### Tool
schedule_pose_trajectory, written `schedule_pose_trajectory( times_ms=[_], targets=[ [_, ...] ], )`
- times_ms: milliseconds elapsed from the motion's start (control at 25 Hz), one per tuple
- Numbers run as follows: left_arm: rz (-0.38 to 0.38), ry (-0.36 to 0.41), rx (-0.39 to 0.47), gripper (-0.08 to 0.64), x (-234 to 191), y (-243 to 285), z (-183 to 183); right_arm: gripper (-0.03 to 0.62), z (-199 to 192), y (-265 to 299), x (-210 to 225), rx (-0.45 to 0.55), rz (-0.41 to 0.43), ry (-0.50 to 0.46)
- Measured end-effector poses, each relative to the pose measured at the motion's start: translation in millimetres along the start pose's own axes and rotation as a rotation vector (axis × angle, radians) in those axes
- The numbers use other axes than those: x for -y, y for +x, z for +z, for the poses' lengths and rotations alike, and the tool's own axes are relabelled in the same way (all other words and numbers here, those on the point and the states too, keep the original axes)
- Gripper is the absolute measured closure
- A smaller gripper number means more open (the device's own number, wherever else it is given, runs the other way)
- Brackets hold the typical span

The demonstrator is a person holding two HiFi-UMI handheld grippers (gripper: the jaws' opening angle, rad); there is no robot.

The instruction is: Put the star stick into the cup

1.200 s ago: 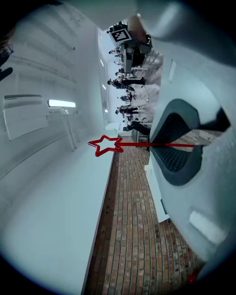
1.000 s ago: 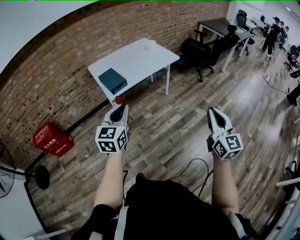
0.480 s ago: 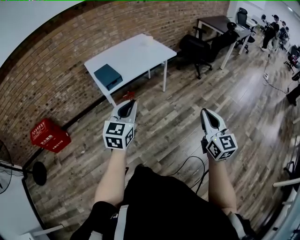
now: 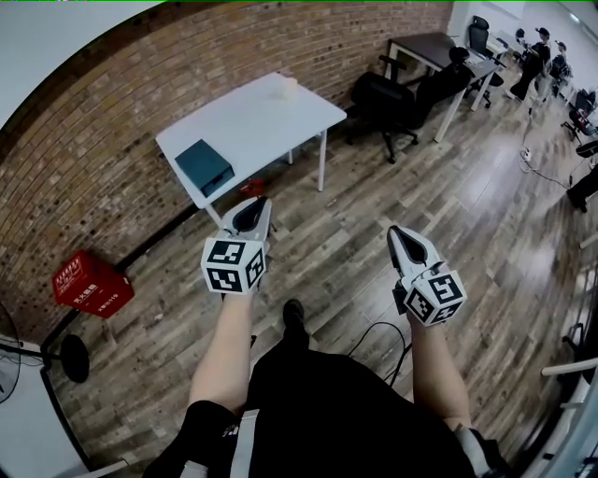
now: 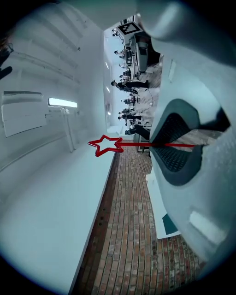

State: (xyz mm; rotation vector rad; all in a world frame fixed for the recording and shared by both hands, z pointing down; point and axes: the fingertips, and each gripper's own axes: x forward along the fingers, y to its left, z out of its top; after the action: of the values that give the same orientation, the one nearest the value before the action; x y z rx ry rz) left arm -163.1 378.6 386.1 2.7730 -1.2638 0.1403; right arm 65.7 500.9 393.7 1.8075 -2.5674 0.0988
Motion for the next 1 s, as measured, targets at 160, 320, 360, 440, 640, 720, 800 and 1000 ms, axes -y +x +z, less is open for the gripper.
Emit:
schedule_pose_trajectory(
  times_ms=[160,320,360,440,640,720,800,1000],
  targets=[
    [-0.026,-0.009,-0.005,0.540,-20.8,44.6,-1.2,0.592,-7.1,37.8,22.6,-0.024,-0.014,0.012],
    [-0.050,-0.036,-0.027,0.539,-47.6,89.6,-7.2,0.589,-14.0,79.2,48.7,-0.070,-0.045,0.015],
    [-0.054,-0.038,-0.030,0.540,-57.1,101.1,-7.0,0.589,-16.2,93.4,53.8,-0.079,-0.047,0.018],
    [-0.062,-0.036,-0.036,0.538,-76.7,123.0,-5.3,0.589,-20.1,123.7,60.3,-0.095,-0.042,0.028],
    [-0.085,-0.045,-0.050,0.538,-121.2,168.8,-3.5,0.589,-20.0,199.9,66.2,-0.125,-0.018,0.029],
    [-0.096,-0.047,-0.052,0.538,-138.1,184.2,-0.7,0.589,-14.0,230.8,69.2,-0.125,-0.013,0.021],
    [-0.104,-0.046,-0.055,0.538,-154.3,196.7,1.5,0.589,-10.8,259.0,70.6,-0.126,-0.004,0.018],
    [-0.114,-0.041,-0.077,0.538,-188.7,218.4,-1.1,0.589,-14.9,312.7,65.9,-0.131,0.013,0.052]
  ],
)
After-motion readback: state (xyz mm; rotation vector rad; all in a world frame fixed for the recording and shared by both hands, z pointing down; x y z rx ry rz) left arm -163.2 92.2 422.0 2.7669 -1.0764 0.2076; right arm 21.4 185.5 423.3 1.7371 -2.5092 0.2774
